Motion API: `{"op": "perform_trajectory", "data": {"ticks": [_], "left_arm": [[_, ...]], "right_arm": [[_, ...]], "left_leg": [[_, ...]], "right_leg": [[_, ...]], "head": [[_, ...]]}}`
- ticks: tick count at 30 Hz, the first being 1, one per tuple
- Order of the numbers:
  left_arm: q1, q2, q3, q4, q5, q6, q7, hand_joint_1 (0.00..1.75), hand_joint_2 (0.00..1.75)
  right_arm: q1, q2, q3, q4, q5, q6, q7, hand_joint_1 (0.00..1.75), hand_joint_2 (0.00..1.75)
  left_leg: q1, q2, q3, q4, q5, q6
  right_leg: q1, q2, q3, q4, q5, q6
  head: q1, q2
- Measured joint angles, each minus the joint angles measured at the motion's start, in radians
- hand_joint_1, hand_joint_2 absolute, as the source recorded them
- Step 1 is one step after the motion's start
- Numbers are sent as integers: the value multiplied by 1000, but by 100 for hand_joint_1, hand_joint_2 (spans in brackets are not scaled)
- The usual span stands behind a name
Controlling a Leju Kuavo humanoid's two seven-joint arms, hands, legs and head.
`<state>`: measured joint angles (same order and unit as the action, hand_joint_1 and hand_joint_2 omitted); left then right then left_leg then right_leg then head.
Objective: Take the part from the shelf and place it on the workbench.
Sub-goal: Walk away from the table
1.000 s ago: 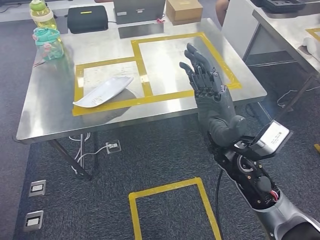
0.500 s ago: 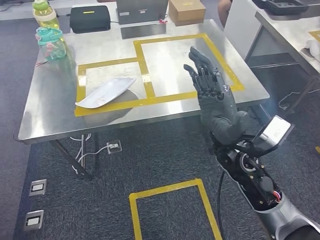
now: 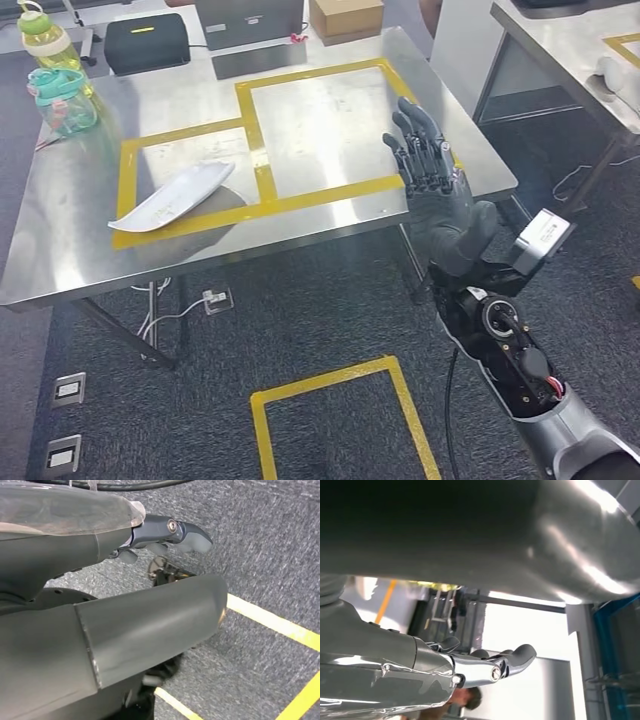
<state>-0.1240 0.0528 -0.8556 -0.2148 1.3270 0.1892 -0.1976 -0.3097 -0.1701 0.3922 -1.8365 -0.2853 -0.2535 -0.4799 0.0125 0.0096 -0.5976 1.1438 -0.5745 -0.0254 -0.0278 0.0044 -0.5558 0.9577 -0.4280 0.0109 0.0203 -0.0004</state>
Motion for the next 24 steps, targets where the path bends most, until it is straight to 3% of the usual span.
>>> {"op": "perform_trajectory", "data": {"ticks": [2, 3, 4, 6, 8, 12, 14, 22, 24], "left_arm": [[4, -1, 0, 0, 0, 0, 0, 0, 0], [6, -1, 0, 0, 0, 0, 0, 0, 0], [7, -1, 0, 0, 0, 0, 0, 0, 0], [7, 1, 0, 0, -1, 0, 0, 0, 0], [4, 3, 0, 0, -2, 0, 0, 0, 0], [3, 0, 0, 0, -3, 0, 0, 0, 0], [4, 1, 0, 0, -2, 0, 0, 0, 0], [6, 0, 0, 0, 1, 0, -1, 0, 0], [6, 1, 0, 0, 3, 0, -2, 0, 0]], "right_arm": [[6, -2, -5, 12, -4, -2, 1, 0, 0], [8, -3, -8, 18, -5, -3, 1, 0, 0], [9, -4, -10, 22, -5, -3, 1, 0, 0], [9, -4, -14, 27, -2, -4, -1, 0, 0], [9, -4, -18, 31, 7, -5, -5, 0, 0], [11, -6, -22, 38, 19, -7, -8, 0, 0], [11, -6, -24, 40, 22, -7, -8, 0, 0], [11, -6, -26, 50, 20, -6, 5, 0, 0], [11, -6, -28, 57, 14, -9, 14, 0, 0]], "left_leg": [[0, -1, -69, 107, -21, 3], [-1, -1, -78, 105, -3, 7], [-3, -2, -66, 63, 32, 13], [-10, -5, -6, -82, 109, 31], [-16, -4, 33, -176, 142, 38], [-17, -3, 39, -190, 142, 18], [-18, -4, 39, -190, 142, 23], [-20, -4, 39, -188, 138, 33], [-24, -4, 41, -191, 138, 45]], "right_leg": [[6, 3, 0, 0, -1, -5], [8, 5, 1, 0, -2, -6], [11, 8, 2, 0, -2, -6], [16, 13, 5, 0, -3, -6], [21, 14, 4, 1, -7, -4], [22, 10, 6, 1, -13, -18], [21, 10, 10, -4, -9, -9], [19, 10, 15, -14, -7, 0], [16, 11, 19, -22, -3, 13]], "head": [[-2, 0], [-3, 0], [-4, 0], [-5, 0], [-5, 0], [0, 0], [2, 0], [3, 0], [1, 0]]}}
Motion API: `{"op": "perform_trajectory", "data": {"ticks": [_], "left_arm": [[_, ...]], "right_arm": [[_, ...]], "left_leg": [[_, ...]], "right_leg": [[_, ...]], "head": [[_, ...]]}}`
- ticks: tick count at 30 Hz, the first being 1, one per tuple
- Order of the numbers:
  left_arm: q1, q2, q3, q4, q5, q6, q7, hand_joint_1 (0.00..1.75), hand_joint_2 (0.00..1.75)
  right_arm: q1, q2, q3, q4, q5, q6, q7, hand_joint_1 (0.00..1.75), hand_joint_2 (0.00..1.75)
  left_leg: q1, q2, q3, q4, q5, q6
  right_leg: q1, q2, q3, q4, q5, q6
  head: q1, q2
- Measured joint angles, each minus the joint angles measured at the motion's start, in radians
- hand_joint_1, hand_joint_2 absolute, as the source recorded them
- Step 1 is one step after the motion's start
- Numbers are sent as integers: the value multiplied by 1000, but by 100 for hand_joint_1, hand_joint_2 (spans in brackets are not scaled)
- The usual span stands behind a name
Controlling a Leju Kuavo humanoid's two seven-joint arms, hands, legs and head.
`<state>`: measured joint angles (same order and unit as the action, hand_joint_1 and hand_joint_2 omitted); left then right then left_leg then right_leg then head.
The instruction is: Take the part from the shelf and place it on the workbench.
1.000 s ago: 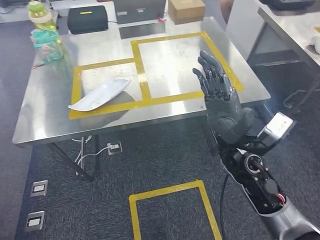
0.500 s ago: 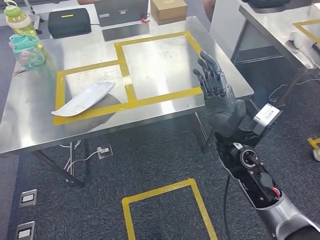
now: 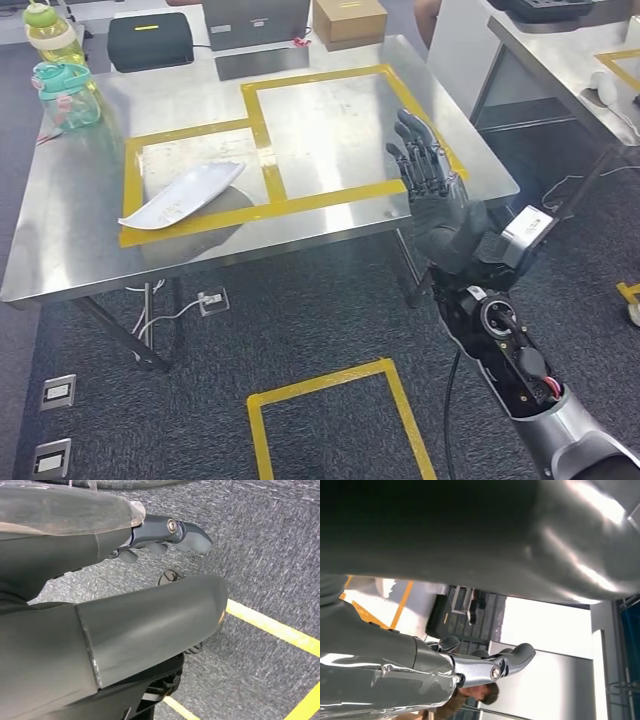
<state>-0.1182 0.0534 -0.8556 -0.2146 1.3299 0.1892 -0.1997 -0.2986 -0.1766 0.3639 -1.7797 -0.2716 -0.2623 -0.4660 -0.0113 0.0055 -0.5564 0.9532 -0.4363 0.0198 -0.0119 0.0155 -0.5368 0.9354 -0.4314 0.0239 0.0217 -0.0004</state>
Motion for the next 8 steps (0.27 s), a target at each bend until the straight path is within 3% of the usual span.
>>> {"op": "perform_trajectory", "data": {"ticks": [3, 6, 8], "left_arm": [[0, -2, 0, 0, 2, 0, -1, 0, 0], [1, -4, 0, 0, 2, -1, -2, 0, 0], [2, -4, 0, 0, 2, -1, -2, 0, 0]], "right_arm": [[2, -4, -10, 12, -8, -7, 9, 0, 0], [13, -16, -23, 34, -19, -12, 13, 0, 0], [24, -21, -28, 47, -24, -15, 14, 0, 0]], "left_leg": [[10, 10, 27, -38, 13, 20], [15, 20, 42, -51, 14, 22], [16, 25, 45, -51, 10, 19]], "right_leg": [[0, 0, -8, 22, -19, 15], [-5, -4, -101, 216, -102, 22], [-11, -5, -147, 299, -122, 28]], "head": [[2, 0], [14, 0], [19, 0]]}}
